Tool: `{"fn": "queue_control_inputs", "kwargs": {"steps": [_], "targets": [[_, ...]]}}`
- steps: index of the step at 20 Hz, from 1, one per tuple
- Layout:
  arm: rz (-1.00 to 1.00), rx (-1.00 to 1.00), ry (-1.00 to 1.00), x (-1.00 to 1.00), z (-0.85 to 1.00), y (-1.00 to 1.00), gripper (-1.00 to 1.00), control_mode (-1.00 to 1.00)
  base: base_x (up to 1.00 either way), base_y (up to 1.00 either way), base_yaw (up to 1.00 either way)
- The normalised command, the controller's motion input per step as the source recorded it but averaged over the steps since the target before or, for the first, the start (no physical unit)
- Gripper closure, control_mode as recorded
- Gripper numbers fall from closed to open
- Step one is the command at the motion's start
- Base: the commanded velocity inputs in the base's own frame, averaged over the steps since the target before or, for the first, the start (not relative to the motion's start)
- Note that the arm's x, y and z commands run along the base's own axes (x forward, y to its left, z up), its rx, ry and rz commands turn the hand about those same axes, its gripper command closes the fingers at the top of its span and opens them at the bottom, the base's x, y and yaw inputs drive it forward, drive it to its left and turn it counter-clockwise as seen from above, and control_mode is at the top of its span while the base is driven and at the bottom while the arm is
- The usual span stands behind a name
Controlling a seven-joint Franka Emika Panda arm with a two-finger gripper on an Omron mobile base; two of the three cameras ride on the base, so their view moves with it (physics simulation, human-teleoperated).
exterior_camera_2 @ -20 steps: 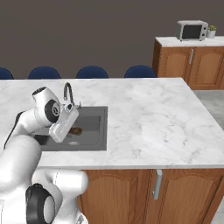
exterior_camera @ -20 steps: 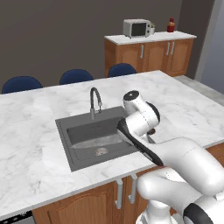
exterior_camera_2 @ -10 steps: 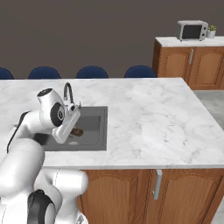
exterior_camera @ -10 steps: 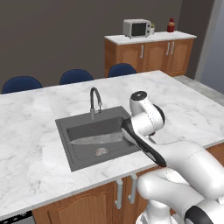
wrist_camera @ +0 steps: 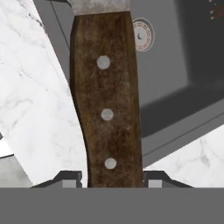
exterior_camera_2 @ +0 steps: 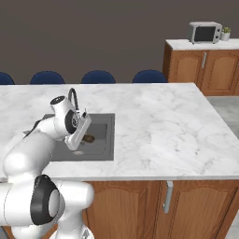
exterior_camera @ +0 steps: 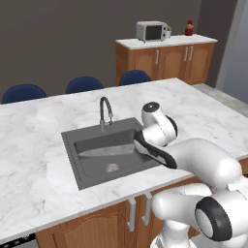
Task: Move the cutting board and knife to the sink. Then move spray from the cabinet to the counter.
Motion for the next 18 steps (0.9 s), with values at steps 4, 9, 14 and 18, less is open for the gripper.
{"fn": "queue_control_inputs", "kwargs": {"steps": [4, 9, 14, 18], "targets": [[0.00, 0.00, 0.07, 0.51, -0.21, -0.13, 1.00, -1.00, 0.00, 0.00, 0.00], [0.00, 0.00, 0.16, 0.50, -0.21, -0.18, 1.00, -1.00, 0.00, 0.00, 0.00], [0.00, 0.00, 0.14, 0.14, -0.01, -0.21, 1.00, -1.00, 0.00, 0.00, 0.00], [0.00, -0.05, 0.09, 0.00, -0.04, -0.07, 1.00, -1.00, 0.00, 0.00, 0.00]]}}
